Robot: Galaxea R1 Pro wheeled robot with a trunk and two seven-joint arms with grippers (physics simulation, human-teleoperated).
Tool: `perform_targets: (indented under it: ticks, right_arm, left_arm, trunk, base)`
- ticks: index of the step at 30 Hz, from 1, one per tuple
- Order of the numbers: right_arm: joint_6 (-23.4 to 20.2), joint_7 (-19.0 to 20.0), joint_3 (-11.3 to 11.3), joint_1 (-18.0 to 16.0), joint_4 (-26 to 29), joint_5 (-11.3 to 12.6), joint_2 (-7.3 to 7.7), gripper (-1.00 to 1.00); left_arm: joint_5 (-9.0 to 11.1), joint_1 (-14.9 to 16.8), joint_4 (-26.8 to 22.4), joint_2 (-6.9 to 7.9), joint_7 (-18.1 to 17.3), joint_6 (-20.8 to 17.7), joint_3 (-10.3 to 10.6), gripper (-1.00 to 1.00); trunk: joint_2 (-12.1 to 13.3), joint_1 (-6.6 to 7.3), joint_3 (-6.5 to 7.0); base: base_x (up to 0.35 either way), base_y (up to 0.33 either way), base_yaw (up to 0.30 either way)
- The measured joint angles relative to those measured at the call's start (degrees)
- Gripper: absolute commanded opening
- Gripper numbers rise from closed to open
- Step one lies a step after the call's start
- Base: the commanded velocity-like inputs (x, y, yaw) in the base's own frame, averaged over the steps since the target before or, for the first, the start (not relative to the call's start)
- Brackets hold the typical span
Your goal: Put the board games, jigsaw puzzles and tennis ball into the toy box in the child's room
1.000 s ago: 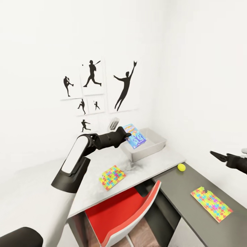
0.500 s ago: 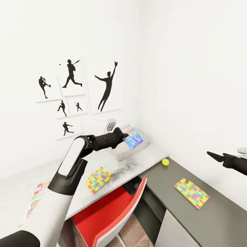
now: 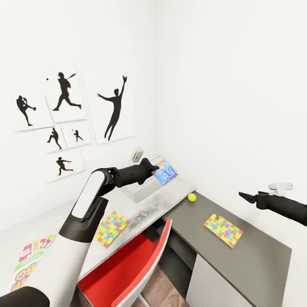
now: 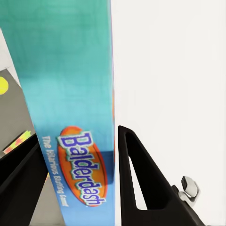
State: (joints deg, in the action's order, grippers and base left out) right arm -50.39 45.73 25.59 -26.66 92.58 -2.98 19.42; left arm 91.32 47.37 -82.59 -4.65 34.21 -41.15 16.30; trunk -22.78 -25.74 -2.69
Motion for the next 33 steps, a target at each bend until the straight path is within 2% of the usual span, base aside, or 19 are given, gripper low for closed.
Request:
perform_targets:
  ticks: [11, 14, 20, 27, 33]
  right_arm:
    - [-0.05, -0.16, -0.13, 0.03, 0.02, 0.03, 0.00, 1.00]
    - [-0.04, -0.04, -0.21, 0.03, 0.02, 0.06, 0.00, 1.00]
    - [-0.04, -0.03, -0.16, 0.03, 0.02, 0.06, 0.00, 1.00]
    - [-0.03, 0.01, -0.19, 0.04, 0.03, 0.06, 0.01, 1.00]
    - [-0.03, 0.05, -0.17, 0.11, 0.03, 0.06, 0.01, 1.00]
  left_arm:
    - [-0.09, -0.05, -0.25, 0.59, -0.03, -0.03, -0.01, -1.00]
    - [-0.16, -0.59, -2.22, 1.49, 0.01, -0.05, -0.03, -1.00]
    - [-0.17, -1.70, -2.92, 3.24, -0.12, -0.05, -0.20, -1.00]
    - [-0.55, -6.08, -5.90, 6.09, -0.03, -0.33, -5.84, -1.00]
    - [-0.11, -7.50, -7.15, 8.69, -0.20, -0.13, -7.63, -1.00]
  trunk:
    - [0.00, -0.01, 0.00]
    - [0.00, -0.01, 0.00]
    - [0.00, -0.01, 0.00]
    - [0.00, 0.00, 0.00]
    - [0.00, -0.01, 0.00]
  base:
    - [0.017, 0.049, -0.291]
    - [0.000, 0.000, -0.292]
    - [0.000, 0.000, -0.292]
    - [0.000, 0.000, -0.292]
    - [0.000, 0.000, -0.292]
